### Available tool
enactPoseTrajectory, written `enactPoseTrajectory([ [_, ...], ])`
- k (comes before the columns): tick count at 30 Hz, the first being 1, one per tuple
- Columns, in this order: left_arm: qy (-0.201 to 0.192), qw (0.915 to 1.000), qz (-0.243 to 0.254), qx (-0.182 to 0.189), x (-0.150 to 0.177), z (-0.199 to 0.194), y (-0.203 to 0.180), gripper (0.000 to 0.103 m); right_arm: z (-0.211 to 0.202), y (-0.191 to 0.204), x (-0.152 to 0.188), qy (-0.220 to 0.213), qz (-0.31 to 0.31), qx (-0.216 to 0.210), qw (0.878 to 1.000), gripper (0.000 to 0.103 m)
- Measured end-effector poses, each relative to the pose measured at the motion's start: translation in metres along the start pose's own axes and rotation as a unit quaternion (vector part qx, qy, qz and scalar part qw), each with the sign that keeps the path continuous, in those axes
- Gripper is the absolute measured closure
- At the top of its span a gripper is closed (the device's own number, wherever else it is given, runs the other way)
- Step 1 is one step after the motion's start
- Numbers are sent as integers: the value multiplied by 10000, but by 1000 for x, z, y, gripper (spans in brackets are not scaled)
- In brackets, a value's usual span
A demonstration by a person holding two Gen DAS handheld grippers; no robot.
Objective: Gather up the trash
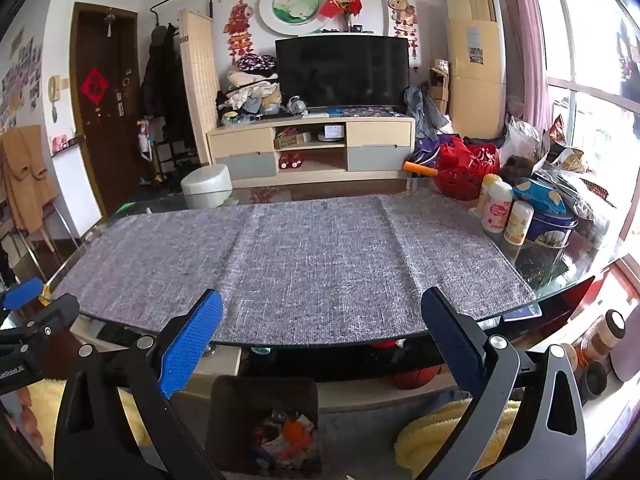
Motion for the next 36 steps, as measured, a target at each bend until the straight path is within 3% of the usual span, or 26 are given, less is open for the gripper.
enactPoseTrajectory([
  [36, 25, 9999, -97, 52, 3, -1, 3, 8, 3, -4, 1, 91, 37, -2, 10000, 3],
])
Point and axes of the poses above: each gripper's, at about its wrist camera, not at the fingertips, and z roughly the way its jaws point, y to its left, x to its underside, the point moved 6 cm from there along z, roughly the way its jaws point, and after that the axes turned 15 degrees about y, right-handed, at the moved point
